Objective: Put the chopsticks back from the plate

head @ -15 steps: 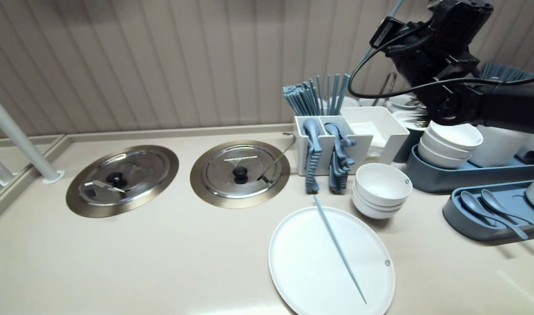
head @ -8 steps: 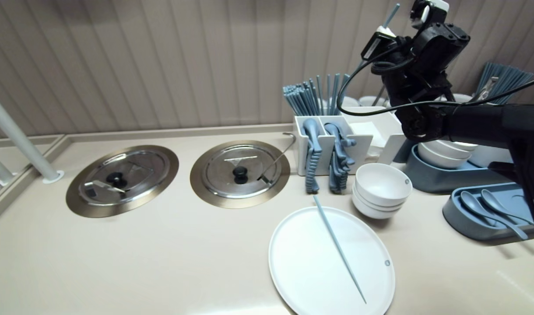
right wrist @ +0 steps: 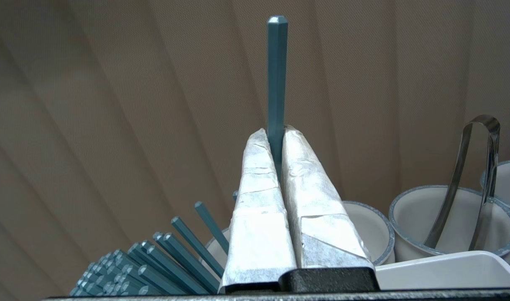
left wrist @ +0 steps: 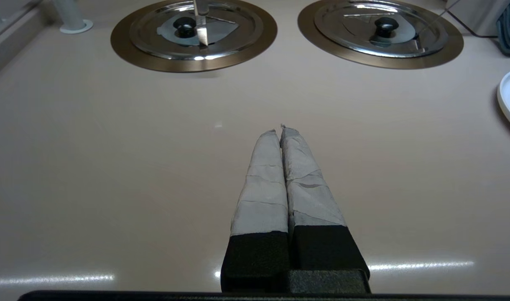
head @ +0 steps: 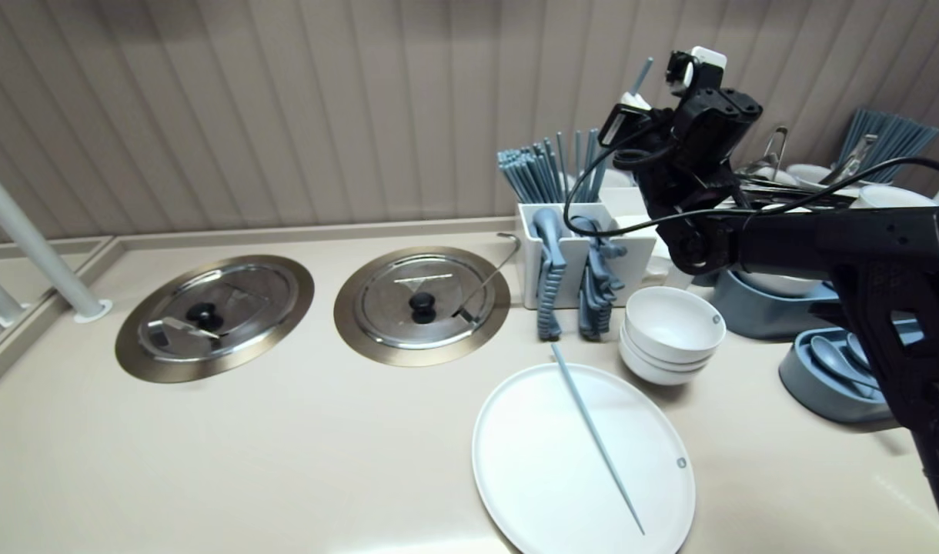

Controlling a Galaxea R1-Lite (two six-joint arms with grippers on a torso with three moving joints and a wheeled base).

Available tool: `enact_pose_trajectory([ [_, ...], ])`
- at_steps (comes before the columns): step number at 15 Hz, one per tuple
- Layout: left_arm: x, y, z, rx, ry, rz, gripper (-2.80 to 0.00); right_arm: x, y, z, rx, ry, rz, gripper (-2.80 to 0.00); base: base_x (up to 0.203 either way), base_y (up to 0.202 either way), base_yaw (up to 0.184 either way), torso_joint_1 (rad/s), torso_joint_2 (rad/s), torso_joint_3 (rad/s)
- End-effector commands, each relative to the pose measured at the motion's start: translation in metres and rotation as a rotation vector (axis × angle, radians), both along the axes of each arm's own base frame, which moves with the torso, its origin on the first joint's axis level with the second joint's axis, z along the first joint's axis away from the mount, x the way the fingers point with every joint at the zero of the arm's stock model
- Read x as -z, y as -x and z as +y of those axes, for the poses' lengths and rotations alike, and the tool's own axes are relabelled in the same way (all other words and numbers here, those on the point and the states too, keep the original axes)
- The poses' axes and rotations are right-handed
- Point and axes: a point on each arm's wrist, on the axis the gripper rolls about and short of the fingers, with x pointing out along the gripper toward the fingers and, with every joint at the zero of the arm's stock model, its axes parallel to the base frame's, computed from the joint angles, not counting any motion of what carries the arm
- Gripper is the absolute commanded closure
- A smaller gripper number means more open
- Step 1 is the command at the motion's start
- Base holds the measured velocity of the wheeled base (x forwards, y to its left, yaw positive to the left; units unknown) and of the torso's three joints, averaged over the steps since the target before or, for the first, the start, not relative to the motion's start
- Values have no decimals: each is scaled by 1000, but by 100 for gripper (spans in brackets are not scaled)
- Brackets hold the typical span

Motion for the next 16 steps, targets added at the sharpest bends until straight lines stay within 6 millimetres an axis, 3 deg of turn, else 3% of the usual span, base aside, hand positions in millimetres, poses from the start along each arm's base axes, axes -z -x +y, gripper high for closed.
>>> enact_pose_trajectory([
  [1,2,-1,0,-1,0,7,0,7,-4,0,4,2,8,0,0,0,0,0,0,0],
  [13,2,-1,0,-1,0,7,0,33,-17,7,32,95,76,0,0,0,0,0,0,0],
  [14,2,-1,0,0,0,7,0,33,-15,10,27,94,70,-280,0,0,0,0,0,0],
  [16,2,-1,0,-1,0,7,0,27,-13,10,26,87,60,-280,0,0,0,0,0,0],
])
